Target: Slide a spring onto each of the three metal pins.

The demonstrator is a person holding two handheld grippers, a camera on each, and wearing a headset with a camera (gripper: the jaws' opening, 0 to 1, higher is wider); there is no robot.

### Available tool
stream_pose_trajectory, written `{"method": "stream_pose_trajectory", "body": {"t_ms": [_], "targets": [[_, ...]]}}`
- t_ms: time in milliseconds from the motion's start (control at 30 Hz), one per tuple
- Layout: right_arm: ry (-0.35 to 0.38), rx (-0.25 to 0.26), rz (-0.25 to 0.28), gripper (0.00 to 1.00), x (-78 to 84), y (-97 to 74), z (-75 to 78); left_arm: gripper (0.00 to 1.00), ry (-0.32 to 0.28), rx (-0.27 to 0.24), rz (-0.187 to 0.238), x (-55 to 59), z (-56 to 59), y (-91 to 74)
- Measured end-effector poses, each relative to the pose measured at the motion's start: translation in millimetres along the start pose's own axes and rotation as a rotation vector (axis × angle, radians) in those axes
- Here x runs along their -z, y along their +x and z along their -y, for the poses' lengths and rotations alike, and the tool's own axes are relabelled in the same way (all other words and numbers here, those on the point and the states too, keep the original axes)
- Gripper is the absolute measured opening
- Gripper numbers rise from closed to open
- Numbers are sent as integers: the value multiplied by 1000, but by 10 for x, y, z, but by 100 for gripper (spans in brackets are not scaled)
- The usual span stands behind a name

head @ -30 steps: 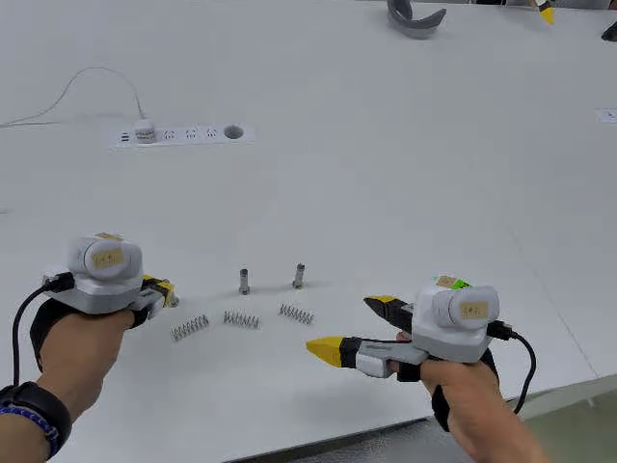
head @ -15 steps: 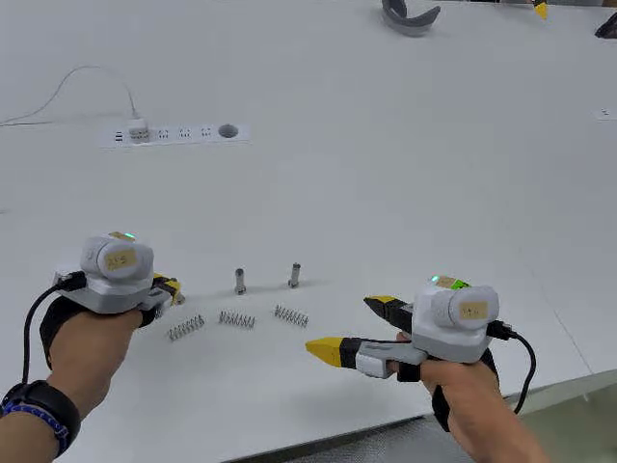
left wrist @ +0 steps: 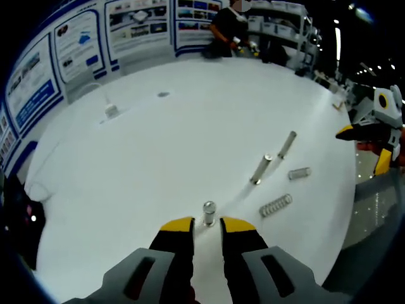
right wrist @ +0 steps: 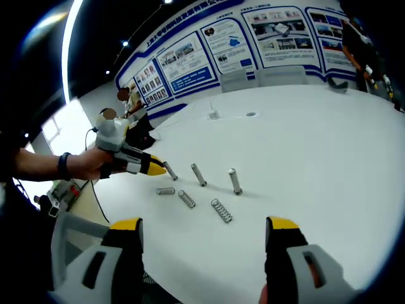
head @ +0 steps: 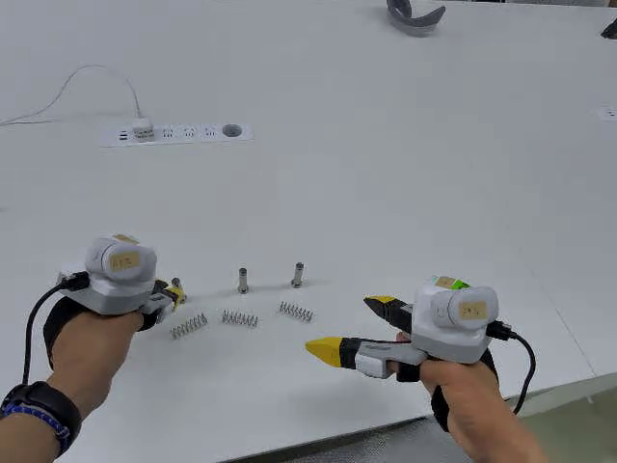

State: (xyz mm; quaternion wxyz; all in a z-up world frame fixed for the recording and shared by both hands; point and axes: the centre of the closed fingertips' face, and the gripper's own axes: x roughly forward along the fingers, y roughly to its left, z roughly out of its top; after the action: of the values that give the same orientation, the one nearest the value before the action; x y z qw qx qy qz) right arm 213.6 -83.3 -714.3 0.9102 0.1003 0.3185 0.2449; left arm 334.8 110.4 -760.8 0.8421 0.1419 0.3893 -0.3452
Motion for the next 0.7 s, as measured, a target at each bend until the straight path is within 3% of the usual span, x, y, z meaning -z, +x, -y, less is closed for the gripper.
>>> {"method": "stream_pose_trajectory", "body": {"t_ms": [700], "targets": [[-21, -23, -21, 81, 36, 65, -87, 38, -79, -4, -29, 453, -60, -260]]}}
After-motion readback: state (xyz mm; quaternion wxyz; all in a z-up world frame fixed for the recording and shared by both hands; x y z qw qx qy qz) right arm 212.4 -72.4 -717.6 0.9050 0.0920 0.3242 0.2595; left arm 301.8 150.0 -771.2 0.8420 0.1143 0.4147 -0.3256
